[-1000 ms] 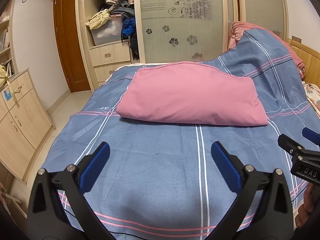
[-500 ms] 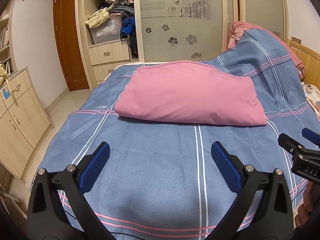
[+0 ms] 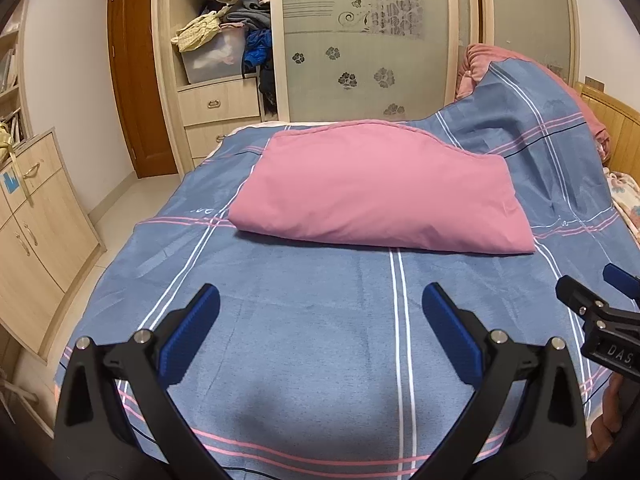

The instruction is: Fold large clothes

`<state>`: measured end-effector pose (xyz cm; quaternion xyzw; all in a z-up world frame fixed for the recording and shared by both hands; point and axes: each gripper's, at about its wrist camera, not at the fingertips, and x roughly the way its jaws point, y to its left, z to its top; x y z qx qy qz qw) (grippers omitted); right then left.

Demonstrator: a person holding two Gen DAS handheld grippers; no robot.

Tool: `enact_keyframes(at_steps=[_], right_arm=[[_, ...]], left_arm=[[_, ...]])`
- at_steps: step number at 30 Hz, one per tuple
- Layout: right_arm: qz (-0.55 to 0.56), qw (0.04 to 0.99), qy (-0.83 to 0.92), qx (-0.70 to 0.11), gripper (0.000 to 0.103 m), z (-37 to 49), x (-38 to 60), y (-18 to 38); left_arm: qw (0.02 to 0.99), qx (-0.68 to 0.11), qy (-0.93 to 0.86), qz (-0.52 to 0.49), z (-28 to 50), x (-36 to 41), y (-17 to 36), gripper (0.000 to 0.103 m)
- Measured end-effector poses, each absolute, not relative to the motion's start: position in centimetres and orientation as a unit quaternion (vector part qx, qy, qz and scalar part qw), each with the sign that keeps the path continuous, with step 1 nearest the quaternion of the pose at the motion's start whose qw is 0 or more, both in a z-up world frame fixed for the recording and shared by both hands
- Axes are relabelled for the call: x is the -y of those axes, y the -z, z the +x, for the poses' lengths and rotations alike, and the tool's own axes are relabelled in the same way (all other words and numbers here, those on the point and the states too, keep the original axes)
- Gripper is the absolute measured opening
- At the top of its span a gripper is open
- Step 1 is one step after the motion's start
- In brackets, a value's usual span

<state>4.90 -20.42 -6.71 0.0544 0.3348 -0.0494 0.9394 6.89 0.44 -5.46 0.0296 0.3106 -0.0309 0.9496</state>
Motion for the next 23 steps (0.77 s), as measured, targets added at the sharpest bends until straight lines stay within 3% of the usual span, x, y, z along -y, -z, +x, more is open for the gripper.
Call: enact_keyframes(at_steps=[23], right_arm=[[0.059,0.937,0.049,-0.341,0.102,4.98,20.35,7.23]], left_arm=[[0.947,-0.317,0.039,0.043,7.01,0.39,5.46,0.101]])
